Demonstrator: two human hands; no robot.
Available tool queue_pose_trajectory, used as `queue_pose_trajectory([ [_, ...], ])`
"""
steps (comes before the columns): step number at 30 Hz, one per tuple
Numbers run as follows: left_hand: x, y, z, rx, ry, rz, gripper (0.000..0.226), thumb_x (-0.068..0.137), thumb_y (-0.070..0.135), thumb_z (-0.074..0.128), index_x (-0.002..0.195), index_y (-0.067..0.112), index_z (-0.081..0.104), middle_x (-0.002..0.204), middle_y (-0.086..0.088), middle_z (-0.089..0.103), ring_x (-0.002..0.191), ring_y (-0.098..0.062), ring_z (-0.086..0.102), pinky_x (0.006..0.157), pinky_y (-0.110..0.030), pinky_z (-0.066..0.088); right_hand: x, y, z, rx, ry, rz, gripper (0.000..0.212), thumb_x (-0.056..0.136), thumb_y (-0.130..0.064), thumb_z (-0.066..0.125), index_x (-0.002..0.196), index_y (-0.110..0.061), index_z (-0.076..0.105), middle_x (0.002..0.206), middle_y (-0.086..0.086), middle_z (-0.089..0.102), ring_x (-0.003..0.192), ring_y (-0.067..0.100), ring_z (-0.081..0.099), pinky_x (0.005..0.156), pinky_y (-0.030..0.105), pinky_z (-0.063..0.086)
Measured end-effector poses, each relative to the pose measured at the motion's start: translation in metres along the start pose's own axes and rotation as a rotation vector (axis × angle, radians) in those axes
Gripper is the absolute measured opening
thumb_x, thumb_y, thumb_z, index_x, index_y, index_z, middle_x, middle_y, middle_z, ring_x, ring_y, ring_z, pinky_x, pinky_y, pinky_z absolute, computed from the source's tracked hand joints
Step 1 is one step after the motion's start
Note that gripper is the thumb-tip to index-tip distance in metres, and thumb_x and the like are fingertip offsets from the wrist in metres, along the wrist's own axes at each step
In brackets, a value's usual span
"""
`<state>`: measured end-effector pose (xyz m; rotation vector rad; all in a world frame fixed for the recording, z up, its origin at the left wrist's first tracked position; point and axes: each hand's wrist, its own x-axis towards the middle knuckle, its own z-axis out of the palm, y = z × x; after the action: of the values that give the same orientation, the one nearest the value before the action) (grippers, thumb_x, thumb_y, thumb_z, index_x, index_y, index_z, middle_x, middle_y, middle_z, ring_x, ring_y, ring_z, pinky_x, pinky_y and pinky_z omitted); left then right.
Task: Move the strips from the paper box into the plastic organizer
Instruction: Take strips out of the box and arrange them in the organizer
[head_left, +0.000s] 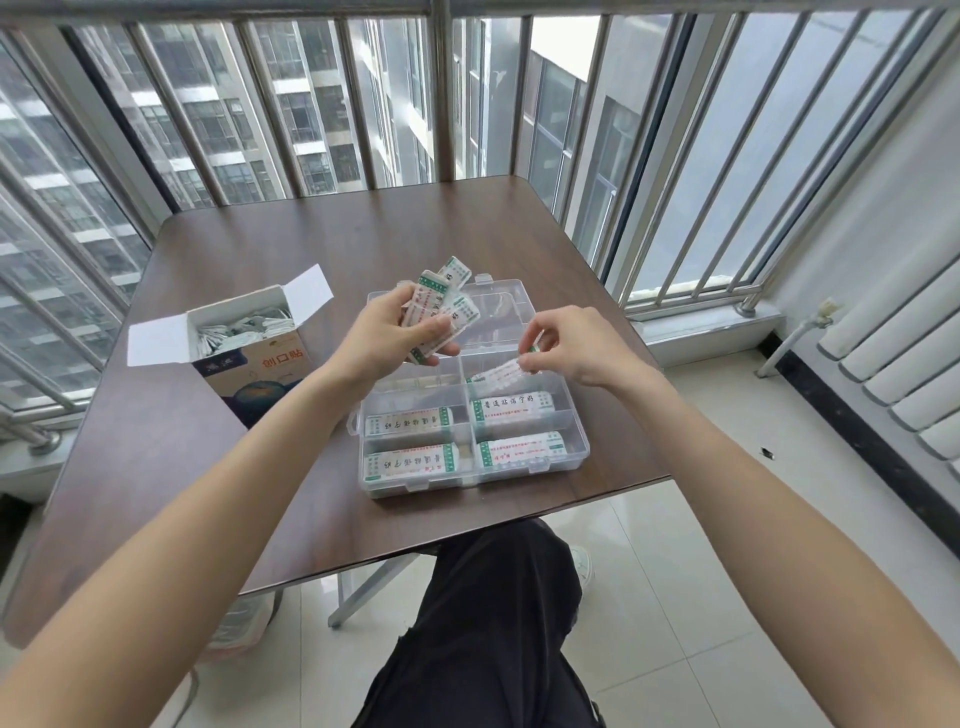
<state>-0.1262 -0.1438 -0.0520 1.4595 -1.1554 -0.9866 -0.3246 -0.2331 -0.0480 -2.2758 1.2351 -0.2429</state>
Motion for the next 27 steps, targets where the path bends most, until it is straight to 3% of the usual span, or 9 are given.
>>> queue_pose_trajectory([
  [8,-0.002,0.003,0.005,0.011,-0.037,-0.006,0.032,0.091,0.008,0.059,0.12,0.003,0.05,0.099,-0.005,0.068,0.073,-0.016,0.072,0.054,-0.019,0.052,0.003,-0.011,0.009,-0.322,0.1,-0.102,0.01,0.081,-0.035,0.069,0.085,-0.027,0.074,0.089,-0.007,0.071,0.089,0.016,0.062,0.066,0.025,0.04],
  [10,-0.002,0.003,0.007,0.007,-0.042,-0.007,0.031,0.09,0.008,0.059,0.12,0.003,0.05,0.098,-0.006,0.068,0.072,-0.016,0.071,0.054,-0.019,0.053,0.0,-0.008,0.011,-0.207,0.223,-0.108,0.019,0.086,-0.04,0.063,0.083,-0.024,0.074,0.085,-0.005,0.072,0.081,0.017,0.064,0.066,0.028,0.046],
  [12,-0.001,0.003,0.01,-0.008,-0.047,-0.015,0.03,0.09,0.008,0.059,0.119,0.004,0.05,0.097,-0.005,0.067,0.071,-0.014,0.071,0.055,-0.019,0.054,-0.005,-0.009,0.011,0.132,0.309,-0.081,0.028,0.091,-0.04,0.057,0.083,-0.017,0.072,0.078,-0.002,0.071,0.067,0.016,0.066,0.064,0.034,0.053],
  [14,-0.001,0.003,0.013,-0.018,-0.064,-0.019,0.029,0.09,0.008,0.06,0.117,0.006,0.05,0.096,-0.003,0.068,0.071,-0.013,0.071,0.056,-0.019,0.054,-0.01,-0.014,0.011,0.504,0.242,-0.021,0.025,0.091,-0.035,0.06,0.095,-0.011,0.067,0.081,0.005,0.071,0.059,0.017,0.068,0.057,0.032,0.056],
  [16,-0.001,0.003,0.018,-0.004,-0.087,-0.011,0.029,0.09,0.009,0.06,0.117,0.008,0.051,0.094,-0.003,0.068,0.071,-0.013,0.071,0.056,-0.018,0.053,-0.012,-0.019,0.013,0.709,0.176,0.022,0.027,0.086,-0.027,0.069,0.103,-0.007,0.06,0.083,0.011,0.07,0.06,0.02,0.069,0.057,0.031,0.057],
  [20,-0.001,0.003,0.027,-0.032,-0.138,-0.001,0.025,0.094,0.012,0.053,0.118,0.007,0.051,0.093,-0.005,0.068,0.073,-0.014,0.071,0.058,-0.02,0.054,-0.011,-0.021,0.02,0.797,0.205,0.019,0.035,0.079,-0.009,0.075,0.107,-0.005,0.055,0.081,0.017,0.069,0.063,0.021,0.069,0.059,0.029,0.058],
  [23,0.0,0.001,0.026,-0.103,-0.162,-0.047,0.024,0.101,0.012,0.039,0.12,0.007,0.052,0.097,-0.008,0.068,0.082,-0.021,0.07,0.067,-0.028,0.058,-0.011,-0.021,0.021,0.768,0.272,-0.009,0.037,0.077,-0.005,0.076,0.106,-0.005,0.054,0.078,0.014,0.068,0.059,0.017,0.068,0.055,0.023,0.055],
  [25,0.002,0.001,0.024,-0.09,-0.145,-0.061,0.023,0.1,0.009,0.041,0.118,0.009,0.054,0.099,-0.006,0.068,0.083,-0.02,0.069,0.072,-0.031,0.058,-0.011,-0.019,0.02,0.754,0.28,-0.032,0.038,0.076,-0.005,0.077,0.106,-0.006,0.053,0.077,0.012,0.067,0.059,0.017,0.068,0.056,0.024,0.056],
  [27,0.004,0.001,0.022,-0.026,-0.074,-0.05,0.022,0.095,0.009,0.051,0.117,0.012,0.056,0.099,-0.001,0.067,0.083,-0.013,0.067,0.066,-0.023,0.055,-0.012,-0.015,0.017,0.738,0.252,-0.076,0.038,0.077,-0.007,0.077,0.107,-0.007,0.054,0.082,0.014,0.068,0.063,0.019,0.069,0.06,0.027,0.058],
])
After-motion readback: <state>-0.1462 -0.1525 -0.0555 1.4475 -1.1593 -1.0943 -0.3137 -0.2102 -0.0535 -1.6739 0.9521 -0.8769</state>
